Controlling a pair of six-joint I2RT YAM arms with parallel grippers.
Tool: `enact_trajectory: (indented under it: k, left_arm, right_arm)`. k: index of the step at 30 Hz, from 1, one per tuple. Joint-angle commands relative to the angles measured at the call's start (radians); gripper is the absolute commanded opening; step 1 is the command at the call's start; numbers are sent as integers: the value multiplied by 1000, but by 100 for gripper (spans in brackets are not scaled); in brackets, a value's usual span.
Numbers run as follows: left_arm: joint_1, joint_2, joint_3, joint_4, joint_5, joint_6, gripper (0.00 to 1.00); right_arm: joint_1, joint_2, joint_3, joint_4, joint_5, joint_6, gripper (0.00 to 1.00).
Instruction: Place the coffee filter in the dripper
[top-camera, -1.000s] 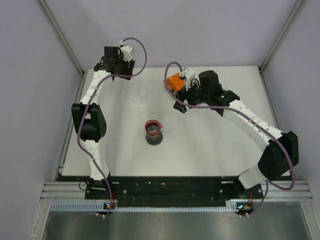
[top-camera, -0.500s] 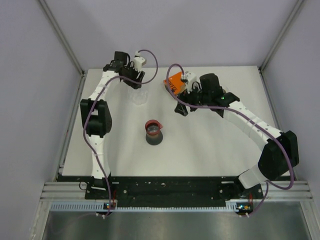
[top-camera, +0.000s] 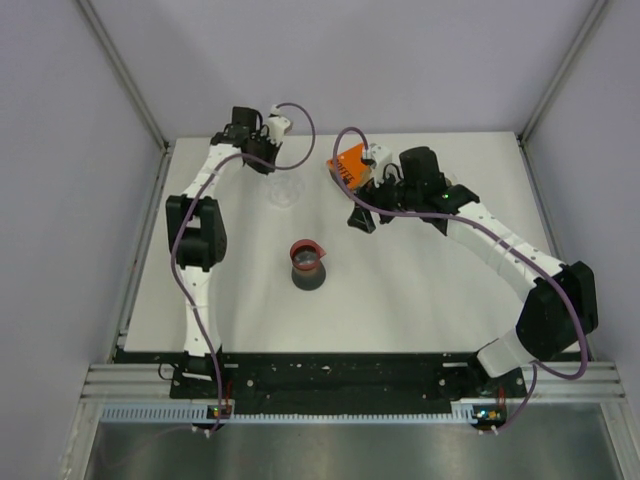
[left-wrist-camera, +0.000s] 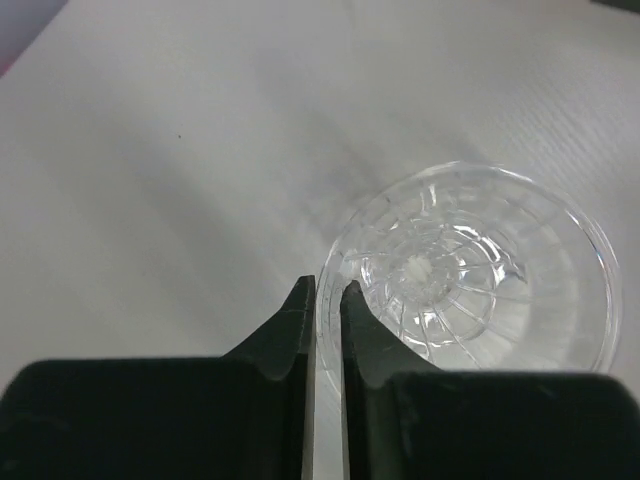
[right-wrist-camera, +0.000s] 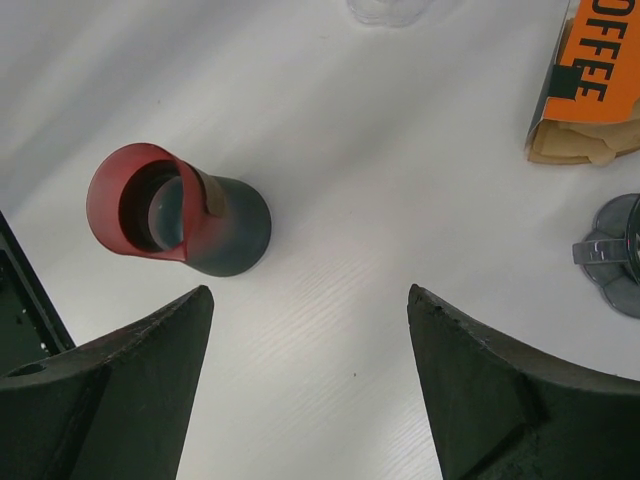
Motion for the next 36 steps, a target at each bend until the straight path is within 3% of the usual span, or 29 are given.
enact_trajectory:
  k: [1, 5, 8, 16, 22, 26, 31, 36]
  left_arm:
    - [2, -15, 19, 28, -16, -26, 2]
    - [2, -55, 4, -9, -57, -150, 0]
    - [5, -130, -39, -21, -137, -326, 0]
    - [7, -440, -278, -9, -15, -611, 0]
    - [-2, -623, -433, 28, 8, -717, 0]
    - [-18, -718, -496, 32, 12, -738, 0]
    - [-24, -790, -535, 35, 48, -764, 0]
    - [-27, -838, -558, 54, 56, -790, 0]
  right_arm:
    - [-6, 0, 23, 40, -30, 23, 79]
    - [-6, 1, 35, 54, -24, 99, 77]
    - [-4, 3, 61, 66, 49, 185, 73]
    - [60, 56, 139, 187, 270, 382, 69]
    - [158, 219, 338, 192, 303, 402, 70]
    - [171, 349, 510, 107, 283, 417, 72]
    - [197, 441, 598, 63, 252, 406, 71]
    - [214, 494, 647, 17, 199, 417, 48]
